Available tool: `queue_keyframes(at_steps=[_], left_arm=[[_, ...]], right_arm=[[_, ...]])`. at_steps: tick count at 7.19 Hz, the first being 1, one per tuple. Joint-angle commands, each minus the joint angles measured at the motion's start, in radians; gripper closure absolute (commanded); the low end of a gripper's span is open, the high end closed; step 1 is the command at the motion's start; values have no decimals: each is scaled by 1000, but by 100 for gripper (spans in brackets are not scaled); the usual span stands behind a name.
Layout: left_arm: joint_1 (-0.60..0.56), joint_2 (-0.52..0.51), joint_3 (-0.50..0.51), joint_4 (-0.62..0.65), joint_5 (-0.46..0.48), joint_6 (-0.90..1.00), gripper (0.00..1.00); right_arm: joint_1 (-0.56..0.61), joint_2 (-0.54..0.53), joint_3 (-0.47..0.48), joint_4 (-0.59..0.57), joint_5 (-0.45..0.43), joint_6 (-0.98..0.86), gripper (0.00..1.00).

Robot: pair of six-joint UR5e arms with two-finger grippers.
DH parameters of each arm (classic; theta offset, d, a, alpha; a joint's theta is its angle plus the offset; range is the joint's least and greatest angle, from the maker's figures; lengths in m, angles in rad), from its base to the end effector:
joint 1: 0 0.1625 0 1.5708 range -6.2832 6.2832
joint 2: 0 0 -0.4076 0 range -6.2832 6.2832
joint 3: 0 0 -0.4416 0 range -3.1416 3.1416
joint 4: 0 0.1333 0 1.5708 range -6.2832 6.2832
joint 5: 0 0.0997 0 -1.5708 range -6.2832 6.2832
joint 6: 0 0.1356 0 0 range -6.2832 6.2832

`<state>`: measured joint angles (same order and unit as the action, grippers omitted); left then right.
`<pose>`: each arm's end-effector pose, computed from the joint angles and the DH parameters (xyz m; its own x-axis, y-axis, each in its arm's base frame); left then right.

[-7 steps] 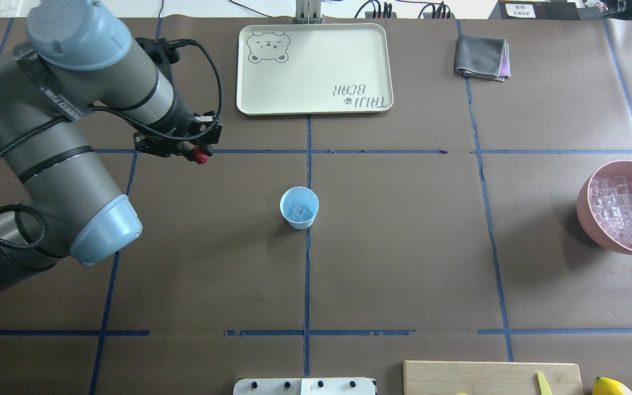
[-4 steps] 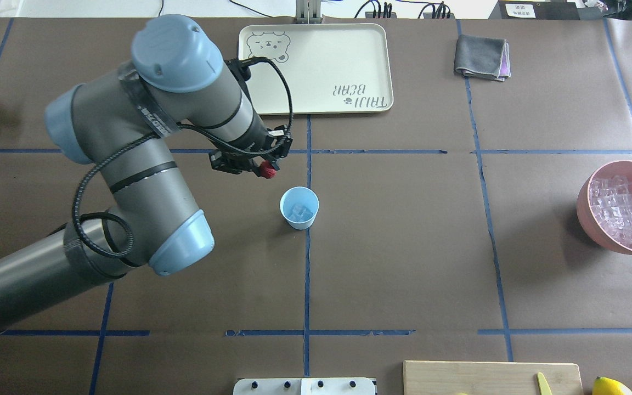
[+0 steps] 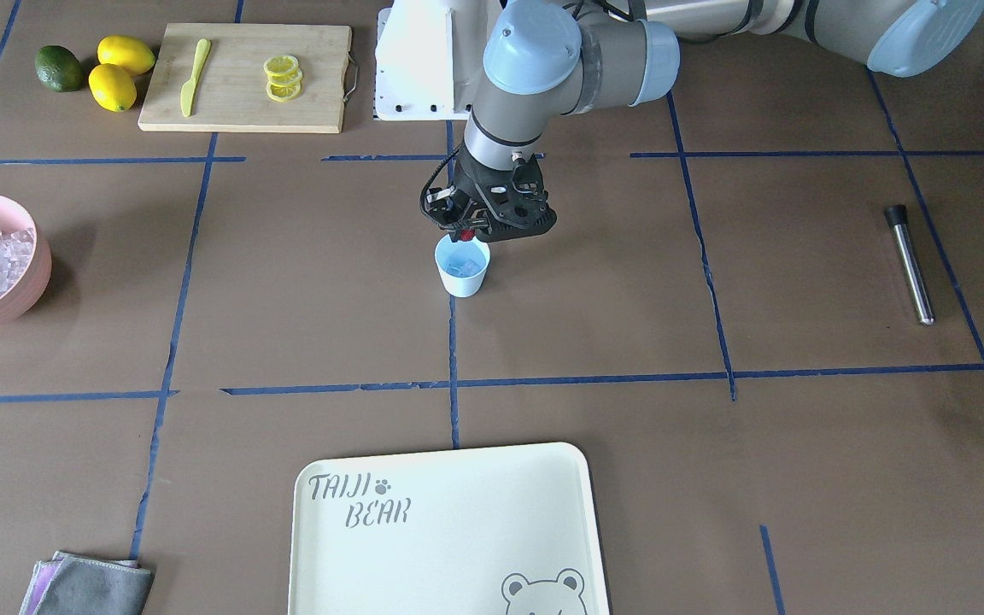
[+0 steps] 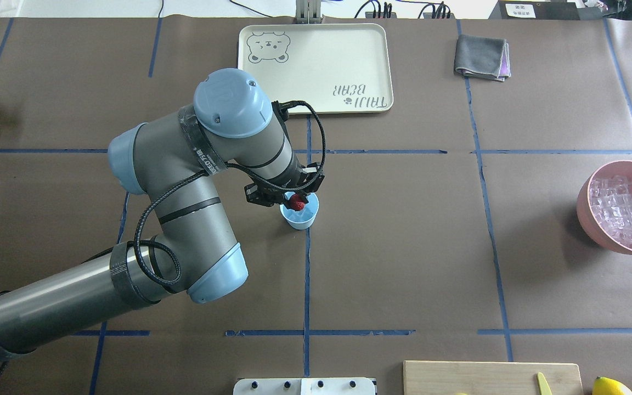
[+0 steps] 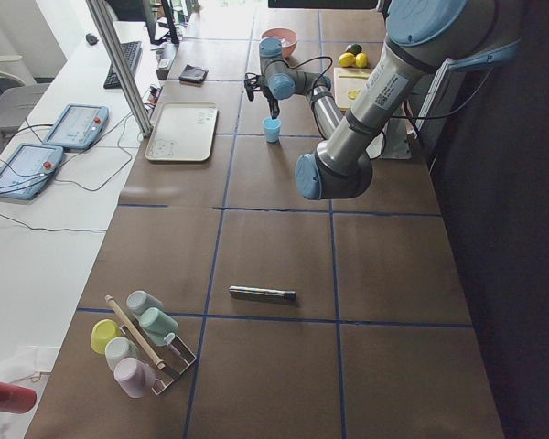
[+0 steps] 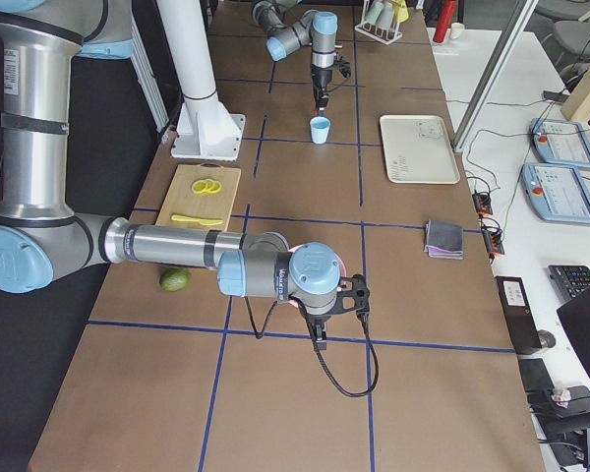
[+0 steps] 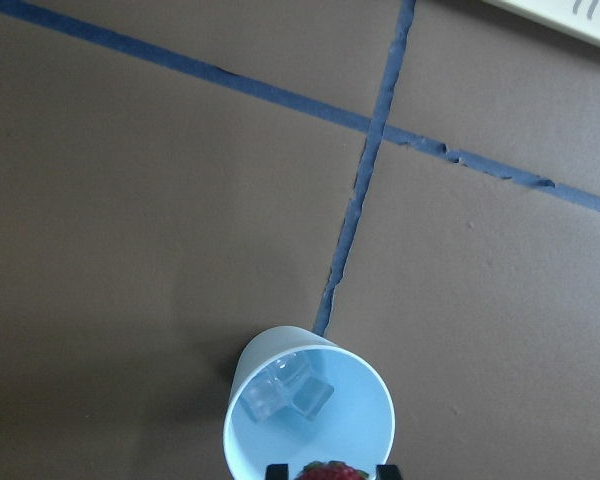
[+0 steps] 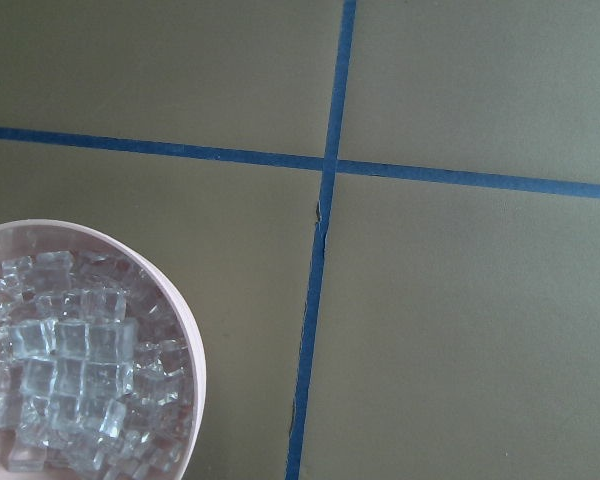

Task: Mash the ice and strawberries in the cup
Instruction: 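Open the left gripper to drop the strawberry into the cup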

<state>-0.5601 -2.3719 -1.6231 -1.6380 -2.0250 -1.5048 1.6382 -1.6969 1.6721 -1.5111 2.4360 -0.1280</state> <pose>0.5880 -0.4559 0.1078 0.5237 -0.2584 -0.8118 0.1473 0.9660 -0.2125 0.0632 -0.4898 0.6622 0.6521 -0.1102 0.7501 0.0161 0.9912 0.1317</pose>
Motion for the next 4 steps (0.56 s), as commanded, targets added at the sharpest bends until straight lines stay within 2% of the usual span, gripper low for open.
queue_keyframes(at_steps=[1, 4], left_arm=[[3, 0, 12, -2, 0, 5, 97], [2, -3, 17, -5, 9, 5, 92]], right_arm=[[0, 2, 1, 2, 0, 2, 1], [0, 3, 3, 2, 0, 1, 1]])
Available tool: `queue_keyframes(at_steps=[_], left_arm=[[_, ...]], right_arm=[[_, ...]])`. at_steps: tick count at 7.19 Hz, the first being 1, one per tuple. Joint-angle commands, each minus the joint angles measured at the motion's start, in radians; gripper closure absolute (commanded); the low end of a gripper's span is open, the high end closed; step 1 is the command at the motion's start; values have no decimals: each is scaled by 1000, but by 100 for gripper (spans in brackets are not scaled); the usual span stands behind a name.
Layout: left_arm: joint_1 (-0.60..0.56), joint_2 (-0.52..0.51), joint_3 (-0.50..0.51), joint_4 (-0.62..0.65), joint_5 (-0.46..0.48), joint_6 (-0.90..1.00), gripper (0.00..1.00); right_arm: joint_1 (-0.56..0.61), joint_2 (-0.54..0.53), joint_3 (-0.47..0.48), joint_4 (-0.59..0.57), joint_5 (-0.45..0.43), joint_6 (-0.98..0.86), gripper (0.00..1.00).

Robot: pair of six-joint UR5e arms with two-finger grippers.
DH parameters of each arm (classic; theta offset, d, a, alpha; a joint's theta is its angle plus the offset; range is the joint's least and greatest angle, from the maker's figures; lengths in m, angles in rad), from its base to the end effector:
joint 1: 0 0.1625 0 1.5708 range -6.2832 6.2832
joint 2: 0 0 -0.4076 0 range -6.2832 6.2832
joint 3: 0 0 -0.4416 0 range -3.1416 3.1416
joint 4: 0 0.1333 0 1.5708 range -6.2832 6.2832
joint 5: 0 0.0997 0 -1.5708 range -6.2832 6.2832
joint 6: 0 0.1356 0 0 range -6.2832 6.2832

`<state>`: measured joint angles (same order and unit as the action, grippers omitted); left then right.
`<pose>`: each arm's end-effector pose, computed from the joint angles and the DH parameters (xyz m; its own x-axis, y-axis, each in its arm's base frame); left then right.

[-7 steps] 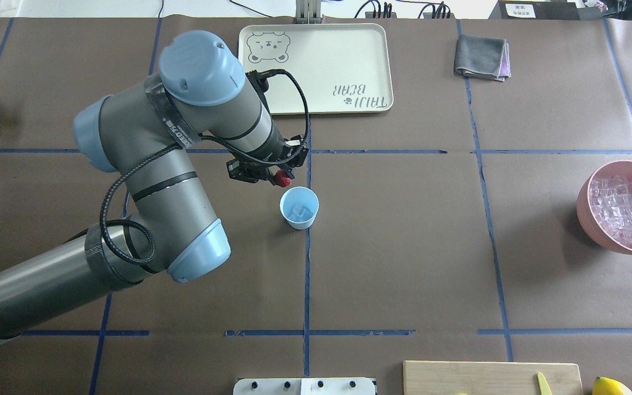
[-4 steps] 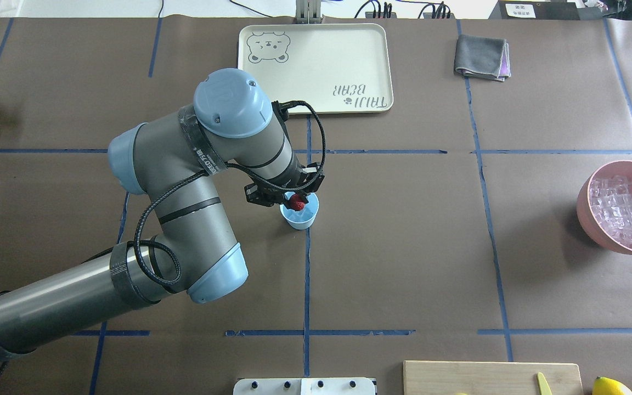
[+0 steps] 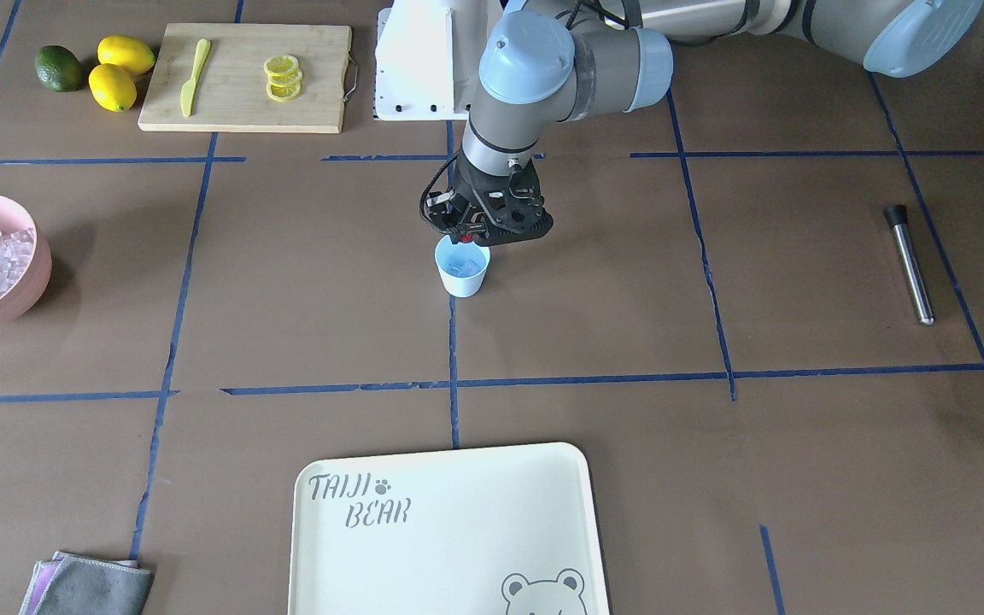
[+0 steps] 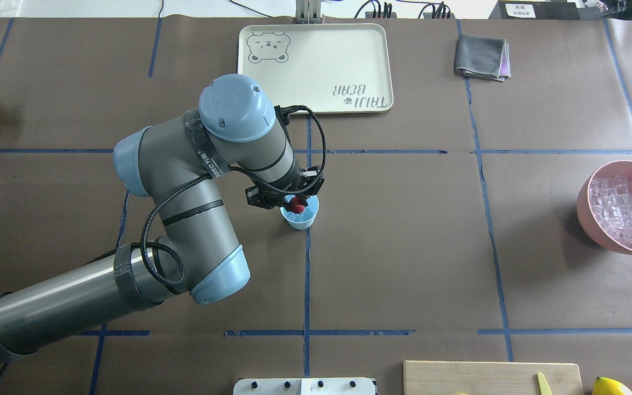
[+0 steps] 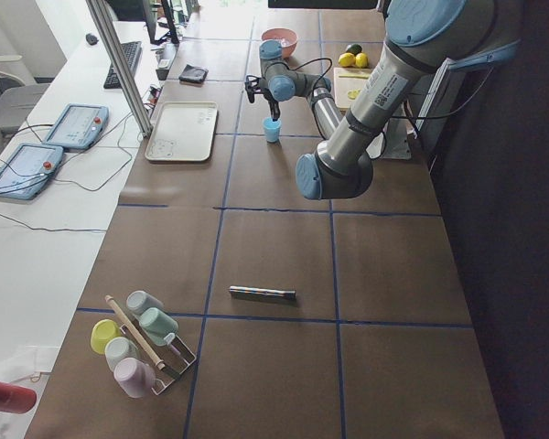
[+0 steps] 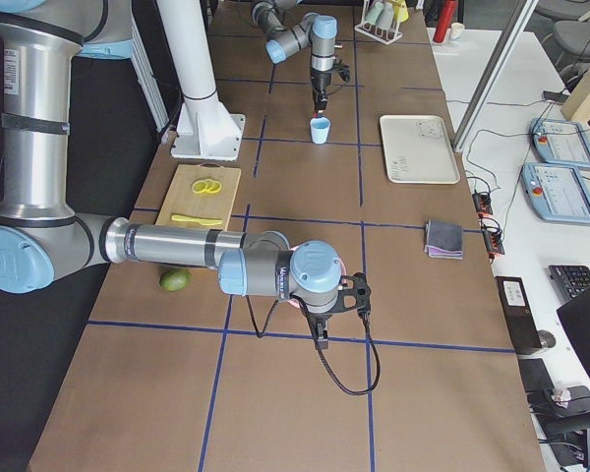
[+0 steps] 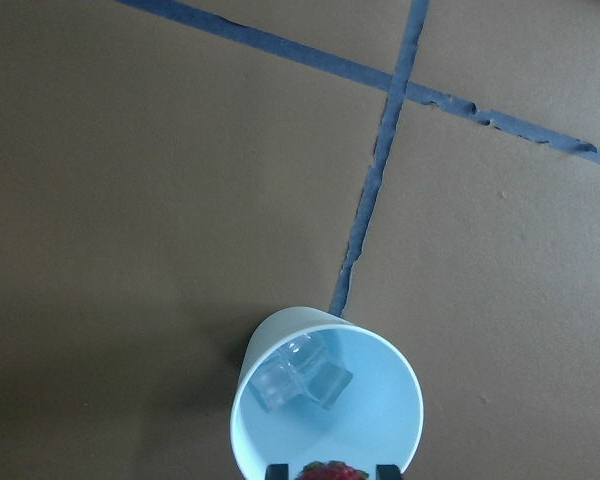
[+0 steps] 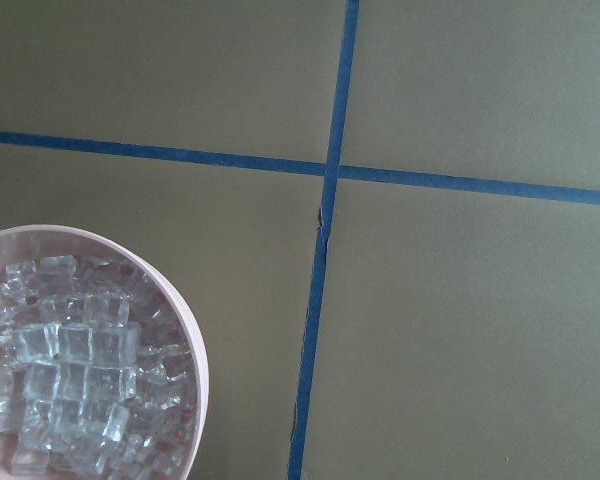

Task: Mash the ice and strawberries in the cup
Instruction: 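Open the left gripper to drop the strawberry into the cup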

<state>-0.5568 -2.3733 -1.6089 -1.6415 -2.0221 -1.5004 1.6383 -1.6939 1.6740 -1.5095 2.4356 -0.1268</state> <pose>0.5934 -0.4568 0.1127 0.5317 -0.2564 -0.8071 0.1459 0.9665 -0.2110 0.0634 -0.4916 0.6596 0.6527 -0.1138 0.7490 0.0153 0.9904 0.1372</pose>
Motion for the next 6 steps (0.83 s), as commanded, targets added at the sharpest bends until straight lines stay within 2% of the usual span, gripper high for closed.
queue_keyframes(at_steps=[1, 2, 3, 6], left_arm=[[-2, 0, 7, -26, 22, 0, 82], [-2, -1, 24, -49, 22, 0, 37], [-2, 0, 26, -66, 23, 2, 0], [-5, 2, 26, -66, 29, 9, 0]], right_arm=[[0, 0, 1, 0, 0, 1, 1], [0, 0, 0, -1, -1, 0, 1], [0, -1, 1, 0, 0, -1, 1], [0, 0, 3, 0, 0, -1, 1]])
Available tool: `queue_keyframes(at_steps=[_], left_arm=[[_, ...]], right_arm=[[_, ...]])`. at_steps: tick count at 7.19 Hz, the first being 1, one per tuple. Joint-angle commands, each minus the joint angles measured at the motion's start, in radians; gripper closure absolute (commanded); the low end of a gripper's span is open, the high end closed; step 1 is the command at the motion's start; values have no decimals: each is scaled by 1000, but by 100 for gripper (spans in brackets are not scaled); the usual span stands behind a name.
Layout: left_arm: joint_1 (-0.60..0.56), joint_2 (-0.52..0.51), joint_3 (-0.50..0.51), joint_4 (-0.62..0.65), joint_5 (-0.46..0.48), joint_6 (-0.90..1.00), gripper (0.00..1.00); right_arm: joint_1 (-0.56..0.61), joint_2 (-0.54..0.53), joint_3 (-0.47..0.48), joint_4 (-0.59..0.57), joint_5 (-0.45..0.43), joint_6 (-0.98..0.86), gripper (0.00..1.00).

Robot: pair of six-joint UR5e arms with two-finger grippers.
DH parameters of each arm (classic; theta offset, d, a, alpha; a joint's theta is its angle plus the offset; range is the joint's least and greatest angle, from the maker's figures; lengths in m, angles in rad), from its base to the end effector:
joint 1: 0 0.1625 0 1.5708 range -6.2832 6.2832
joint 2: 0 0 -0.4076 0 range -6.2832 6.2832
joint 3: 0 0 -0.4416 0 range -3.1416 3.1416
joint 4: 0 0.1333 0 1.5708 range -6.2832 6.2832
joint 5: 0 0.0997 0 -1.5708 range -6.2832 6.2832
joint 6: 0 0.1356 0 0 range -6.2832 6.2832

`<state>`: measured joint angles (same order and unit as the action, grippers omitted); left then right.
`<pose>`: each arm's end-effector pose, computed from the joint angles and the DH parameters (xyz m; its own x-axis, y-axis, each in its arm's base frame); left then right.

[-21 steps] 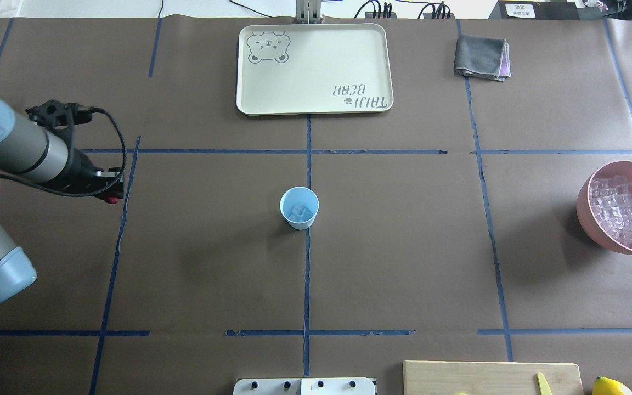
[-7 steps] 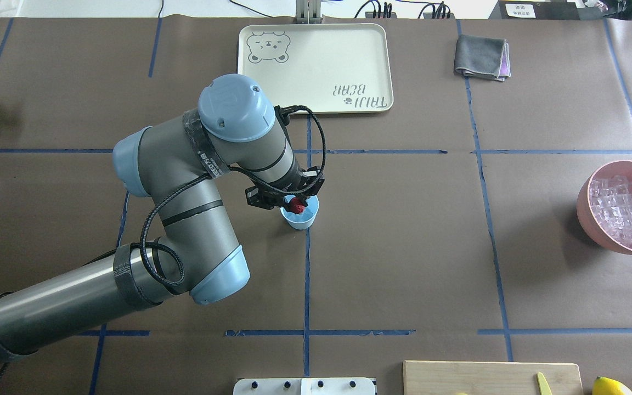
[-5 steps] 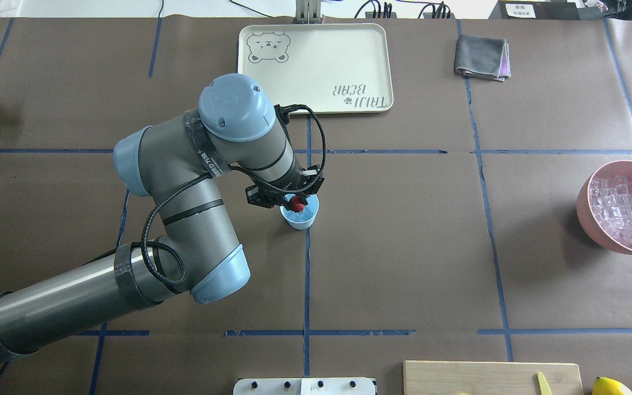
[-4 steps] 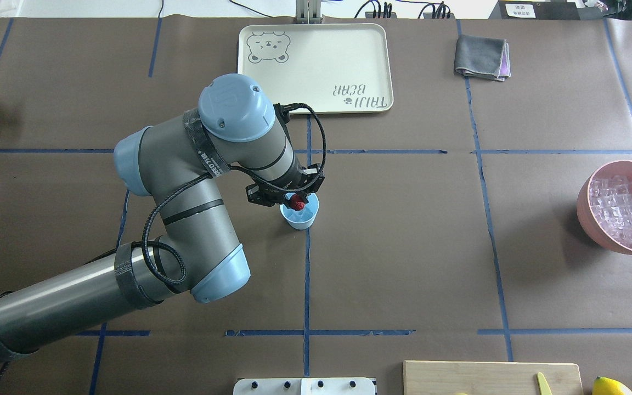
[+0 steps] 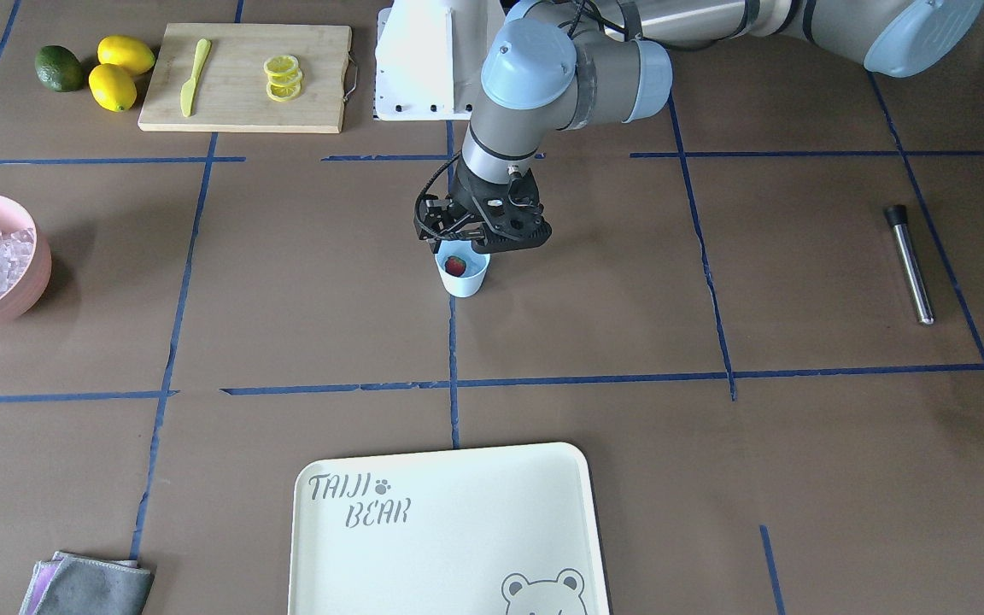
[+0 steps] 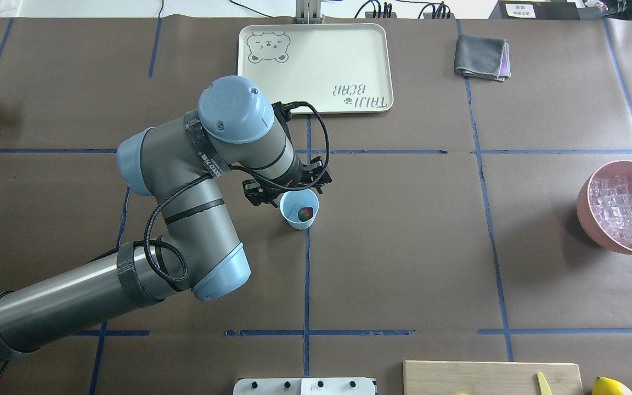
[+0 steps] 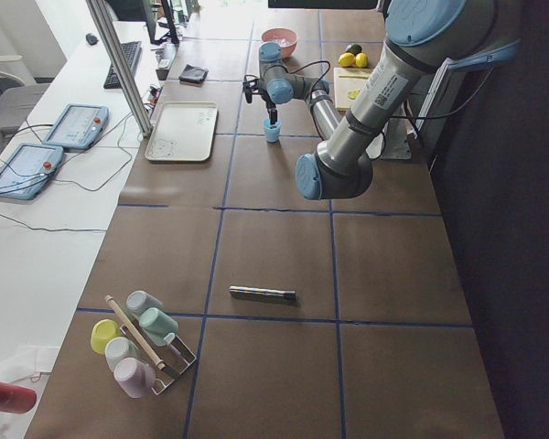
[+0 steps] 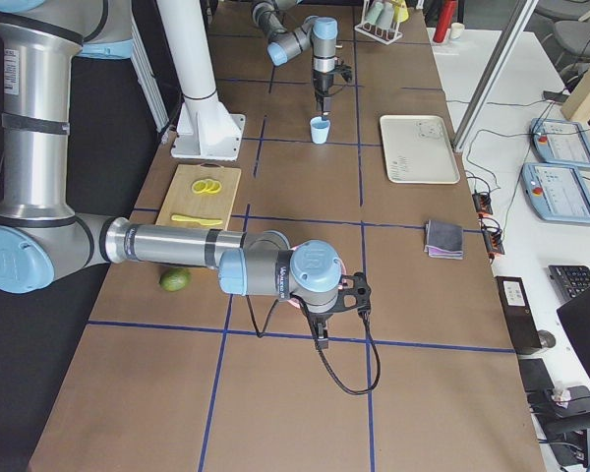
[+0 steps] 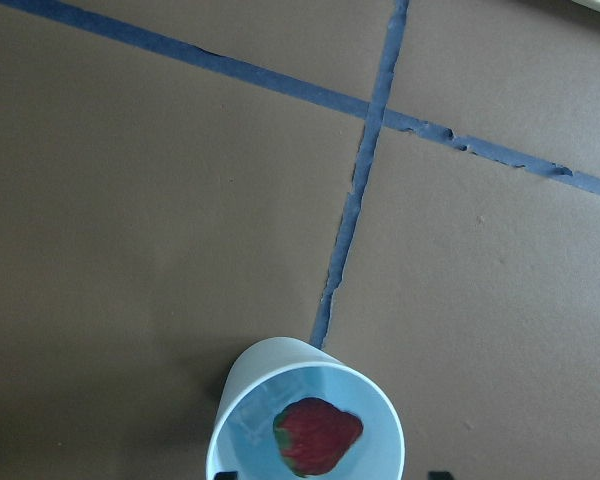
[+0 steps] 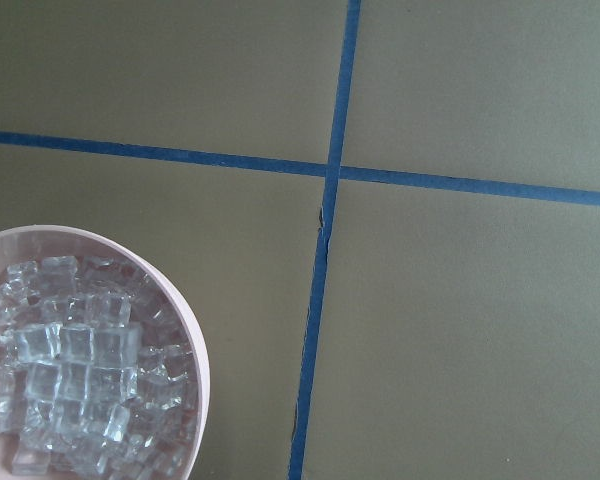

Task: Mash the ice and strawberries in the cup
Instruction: 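Open the left gripper to drop the strawberry into the cup, then move the empty left gripper back toward the steel rod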

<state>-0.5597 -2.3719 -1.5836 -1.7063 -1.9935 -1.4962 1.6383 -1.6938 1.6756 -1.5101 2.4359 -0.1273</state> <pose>0.5982 -0.4664 0.1161 0.5070 -0.2374 -0.8286 0.1642 0.9703 -0.1776 0.0634 -0.4917 0.6587 0.6526 -0.1152 0.7489 0.0156 0.9902 0.1387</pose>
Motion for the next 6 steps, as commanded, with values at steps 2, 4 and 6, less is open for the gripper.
queue_keyframes(at_steps=[2, 4, 6], left_arm=[[-55, 17, -12, 28, -49, 72, 0], [-129, 119, -89, 95, -125, 182, 0], [-234, 270, -278, 264, -149, 456, 0]], right_arm=[[0, 6, 3, 1, -8, -2, 1], [0, 6, 4, -1, -11, -2, 1], [0, 8, 3, 1, -26, 8, 1]])
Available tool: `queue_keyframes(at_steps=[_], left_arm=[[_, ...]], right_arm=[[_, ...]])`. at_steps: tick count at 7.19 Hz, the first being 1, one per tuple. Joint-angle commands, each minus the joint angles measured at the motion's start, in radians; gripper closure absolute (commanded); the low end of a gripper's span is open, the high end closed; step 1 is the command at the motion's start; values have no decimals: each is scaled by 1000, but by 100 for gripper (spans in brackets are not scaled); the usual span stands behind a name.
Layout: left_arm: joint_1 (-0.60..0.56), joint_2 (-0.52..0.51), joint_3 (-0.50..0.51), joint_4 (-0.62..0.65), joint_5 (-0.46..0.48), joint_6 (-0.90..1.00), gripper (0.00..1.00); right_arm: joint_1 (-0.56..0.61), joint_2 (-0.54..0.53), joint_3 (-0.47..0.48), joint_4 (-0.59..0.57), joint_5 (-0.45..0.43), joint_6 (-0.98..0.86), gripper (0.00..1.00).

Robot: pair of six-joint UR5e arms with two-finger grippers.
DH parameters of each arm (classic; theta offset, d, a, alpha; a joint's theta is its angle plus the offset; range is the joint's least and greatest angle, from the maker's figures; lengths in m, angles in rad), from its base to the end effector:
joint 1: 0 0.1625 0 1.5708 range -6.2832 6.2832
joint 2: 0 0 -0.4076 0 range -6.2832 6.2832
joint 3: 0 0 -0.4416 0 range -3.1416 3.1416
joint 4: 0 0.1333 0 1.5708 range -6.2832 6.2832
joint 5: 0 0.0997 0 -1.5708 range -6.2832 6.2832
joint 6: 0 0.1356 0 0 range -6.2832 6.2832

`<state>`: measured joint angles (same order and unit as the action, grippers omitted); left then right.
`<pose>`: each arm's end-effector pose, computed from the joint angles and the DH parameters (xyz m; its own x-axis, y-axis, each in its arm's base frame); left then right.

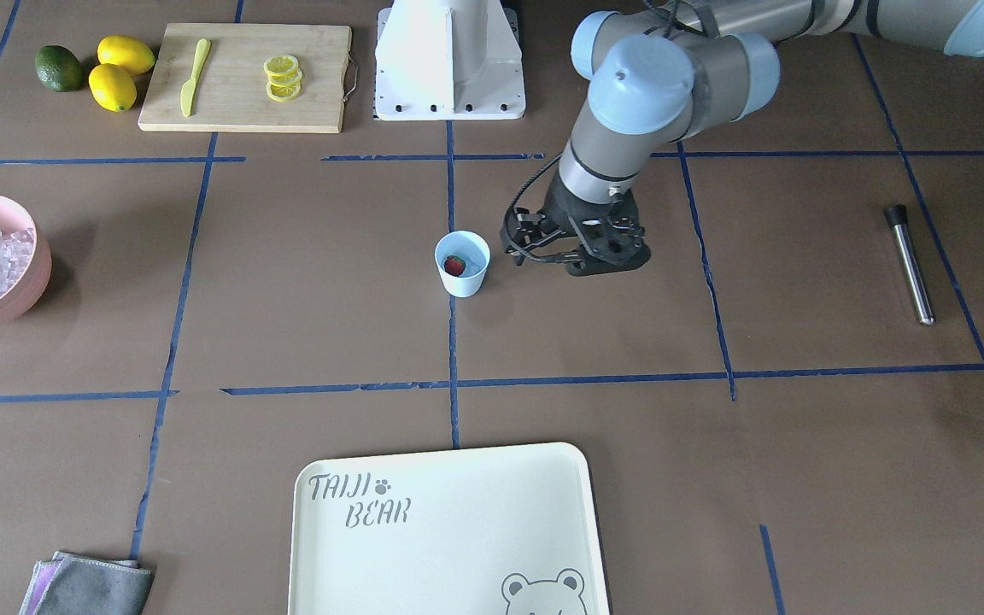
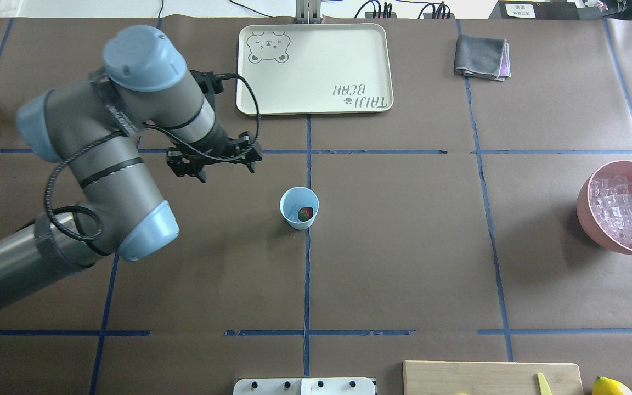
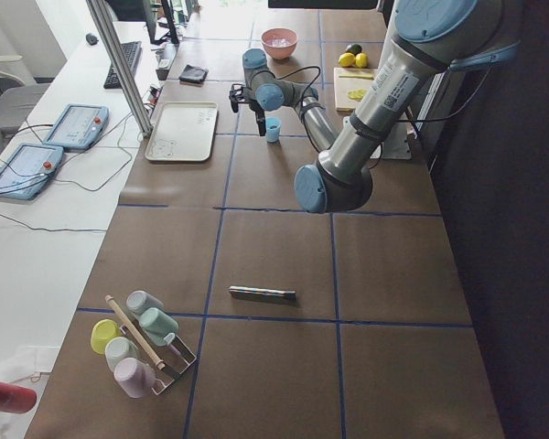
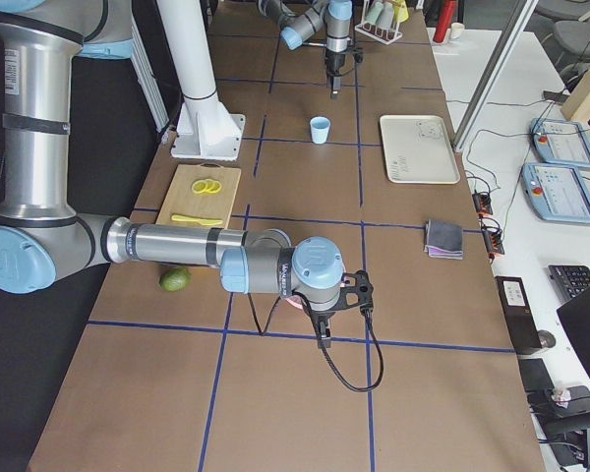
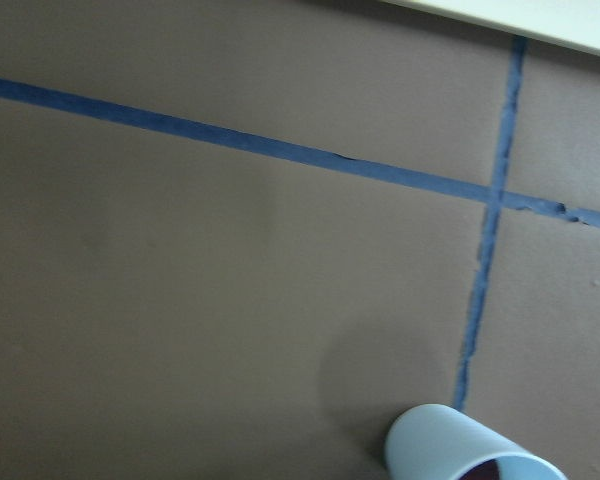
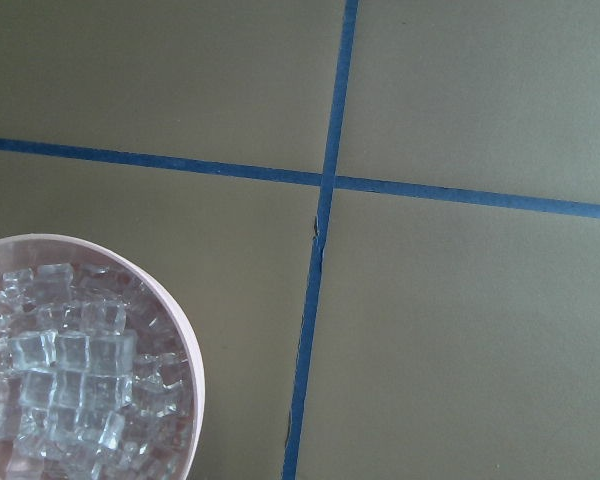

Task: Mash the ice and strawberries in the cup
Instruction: 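Move the empty left gripper back toward the steel rod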

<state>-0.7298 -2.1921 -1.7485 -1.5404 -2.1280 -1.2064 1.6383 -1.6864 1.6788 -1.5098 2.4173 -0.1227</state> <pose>0.4784 -0.5106 0.1909 0.6046 -0.1350 -0.7850 0.0818 0.9908 -0.1075 0.0653 -0.4956 0.6551 0.6670 -0.1172 0.7357 0.0144 0.9894 0.1445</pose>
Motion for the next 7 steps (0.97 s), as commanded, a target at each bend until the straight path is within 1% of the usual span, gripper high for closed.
queue_keyframes(at_steps=[1, 2, 3, 4, 5, 6, 7], left_arm=[[-123, 151, -185, 162, -17, 305, 0], [-173, 269, -260, 178, -17, 432, 0], [-224, 381, -290, 157, -18, 549, 0], [-278, 447, -290, 151, -29, 644, 0], [-319, 521, -286, 114, -62, 689, 0], [-353, 581, -278, 30, -66, 691, 0], [-367, 625, -228, -72, -66, 689, 0]], right_arm=[[0, 1, -1, 0, -7, 11, 1], [0, 1, 1, 0, -6, 20, 1], [0, 1, 1, 2, -6, 20, 1], [0, 1, 1, 0, -6, 20, 1], [0, 1, 1, 2, -6, 21, 1], [0, 1, 1, 0, -6, 22, 1], [0, 2, 1, 2, -6, 22, 1]])
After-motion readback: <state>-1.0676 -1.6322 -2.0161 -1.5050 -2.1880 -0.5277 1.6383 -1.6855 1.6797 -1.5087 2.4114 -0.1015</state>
